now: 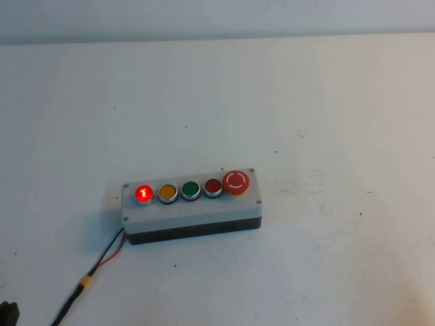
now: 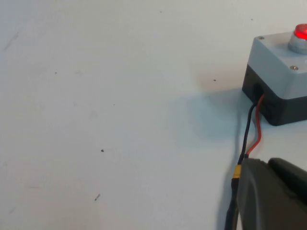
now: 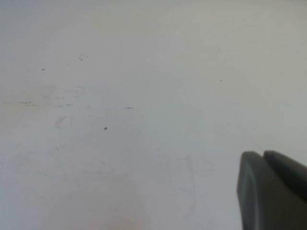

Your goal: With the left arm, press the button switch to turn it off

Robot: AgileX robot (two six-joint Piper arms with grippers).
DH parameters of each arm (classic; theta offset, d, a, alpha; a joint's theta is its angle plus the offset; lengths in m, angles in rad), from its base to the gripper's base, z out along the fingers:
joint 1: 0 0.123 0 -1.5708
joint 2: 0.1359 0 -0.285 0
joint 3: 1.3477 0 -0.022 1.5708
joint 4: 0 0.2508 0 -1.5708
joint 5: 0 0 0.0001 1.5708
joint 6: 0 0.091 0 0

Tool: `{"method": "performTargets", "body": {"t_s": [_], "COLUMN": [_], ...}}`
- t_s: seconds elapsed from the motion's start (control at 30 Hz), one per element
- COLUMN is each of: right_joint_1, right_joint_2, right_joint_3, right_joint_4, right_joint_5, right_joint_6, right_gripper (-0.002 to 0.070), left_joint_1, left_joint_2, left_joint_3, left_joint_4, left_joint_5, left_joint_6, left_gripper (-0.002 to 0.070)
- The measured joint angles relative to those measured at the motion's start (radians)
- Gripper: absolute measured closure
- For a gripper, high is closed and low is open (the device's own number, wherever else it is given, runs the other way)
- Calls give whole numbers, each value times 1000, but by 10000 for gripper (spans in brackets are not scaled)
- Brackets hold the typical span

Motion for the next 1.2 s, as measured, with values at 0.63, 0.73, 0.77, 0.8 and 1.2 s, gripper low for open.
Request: {"method": "performTargets", "body": {"t_s": [0.63, 0.73, 0.77, 0.8, 1.2], "right_joint_1": [0, 0, 0, 0, 0], "right_joint_2": [0, 0, 0, 0, 0], "right_joint_3": [0, 0, 0, 0, 0], "right_joint_4": [0, 0, 0, 0, 0], "right_joint_5": [0, 0, 0, 0, 0], "right_joint_6": [0, 0, 0, 0, 0], "right_gripper": [692, 692, 692, 692, 692], "left_joint_1": [0, 0, 0, 0, 0], "left_joint_2": [0, 0, 0, 0, 0], "left_joint_3": [0, 0, 0, 0, 0], "left_joint_4": [0, 0, 0, 0, -293], "left_joint_5": [0, 0, 0, 0, -122], "left_joint_6": [0, 0, 0, 0, -16], "left_gripper": [677, 677, 677, 677, 677]}}
